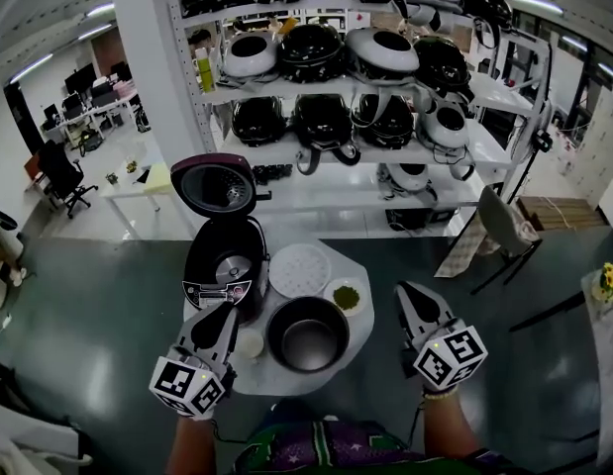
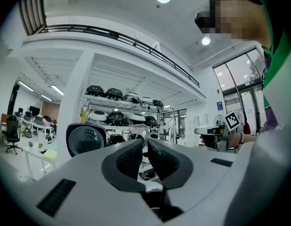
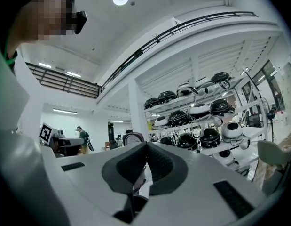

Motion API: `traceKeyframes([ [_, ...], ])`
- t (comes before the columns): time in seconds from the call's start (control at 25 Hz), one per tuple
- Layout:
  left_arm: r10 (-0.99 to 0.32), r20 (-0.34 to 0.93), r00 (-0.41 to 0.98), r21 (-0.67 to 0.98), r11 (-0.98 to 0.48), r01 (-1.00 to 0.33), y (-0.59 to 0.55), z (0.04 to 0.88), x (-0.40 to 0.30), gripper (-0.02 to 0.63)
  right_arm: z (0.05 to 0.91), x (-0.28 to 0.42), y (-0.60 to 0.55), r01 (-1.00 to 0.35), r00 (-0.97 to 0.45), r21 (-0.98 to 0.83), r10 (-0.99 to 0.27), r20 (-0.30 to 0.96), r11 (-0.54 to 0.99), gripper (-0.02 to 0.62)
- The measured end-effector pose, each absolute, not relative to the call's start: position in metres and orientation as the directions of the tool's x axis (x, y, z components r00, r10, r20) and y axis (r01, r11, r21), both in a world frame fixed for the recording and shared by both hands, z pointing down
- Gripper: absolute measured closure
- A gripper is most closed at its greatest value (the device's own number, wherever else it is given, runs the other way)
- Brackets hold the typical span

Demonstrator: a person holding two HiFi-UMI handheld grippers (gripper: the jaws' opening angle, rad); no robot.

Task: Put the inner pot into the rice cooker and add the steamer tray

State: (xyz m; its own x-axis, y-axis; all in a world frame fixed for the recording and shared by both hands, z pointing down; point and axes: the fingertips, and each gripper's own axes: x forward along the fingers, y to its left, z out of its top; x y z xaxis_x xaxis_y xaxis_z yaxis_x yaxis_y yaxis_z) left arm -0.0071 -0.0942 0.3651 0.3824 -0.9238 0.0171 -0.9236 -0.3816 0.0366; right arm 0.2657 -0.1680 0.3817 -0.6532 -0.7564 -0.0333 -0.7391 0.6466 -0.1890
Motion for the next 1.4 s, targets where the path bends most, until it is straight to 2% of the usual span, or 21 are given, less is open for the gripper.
traceKeyframes([
  [0.04,-0.916,0.030,0.400,0.037,-0.399,-0.916,-0.098,0.370,-0.006,0.576,0.382,0.265,-0.168,-0.738,-0.653,-0.191,-0.756,-0.034,0.647,0.588],
  [0.16,-0.883,0.080,0.463,0.003,-0.464,-0.886,-0.113,0.386,0.002,0.458,0.381,0.264,-0.169,-0.743,-0.650,-0.178,-0.759,-0.038,0.645,0.588],
  [0.24,-0.871,0.110,0.478,-0.034,-0.484,-0.875,-0.123,0.397,0.007,0.421,0.382,0.263,-0.170,-0.746,-0.651,-0.157,-0.758,-0.037,0.648,0.588],
  [0.4,-0.845,0.176,0.504,0.021,-0.509,-0.861,-0.142,0.428,0.017,0.333,0.384,0.264,-0.172,-0.752,-0.647,-0.145,-0.762,-0.027,0.643,0.588],
  [0.84,-0.777,0.373,0.507,0.033,-0.535,-0.844,-0.177,0.513,0.025,0.318,0.401,0.259,-0.181,-0.744,-0.654,-0.175,-0.756,-0.009,0.645,0.588],
  [1.08,-0.753,0.467,0.464,0.037,-0.507,-0.861,-0.190,0.556,0.021,0.318,0.415,0.241,-0.185,-0.728,-0.678,-0.148,-0.735,0.014,0.669,0.588],
  [1.4,-0.702,0.578,0.417,0.019,-0.499,-0.866,-0.200,0.621,0.022,0.318,0.441,0.236,-0.183,-0.726,-0.680,-0.197,-0.731,0.060,0.659,0.588],
])
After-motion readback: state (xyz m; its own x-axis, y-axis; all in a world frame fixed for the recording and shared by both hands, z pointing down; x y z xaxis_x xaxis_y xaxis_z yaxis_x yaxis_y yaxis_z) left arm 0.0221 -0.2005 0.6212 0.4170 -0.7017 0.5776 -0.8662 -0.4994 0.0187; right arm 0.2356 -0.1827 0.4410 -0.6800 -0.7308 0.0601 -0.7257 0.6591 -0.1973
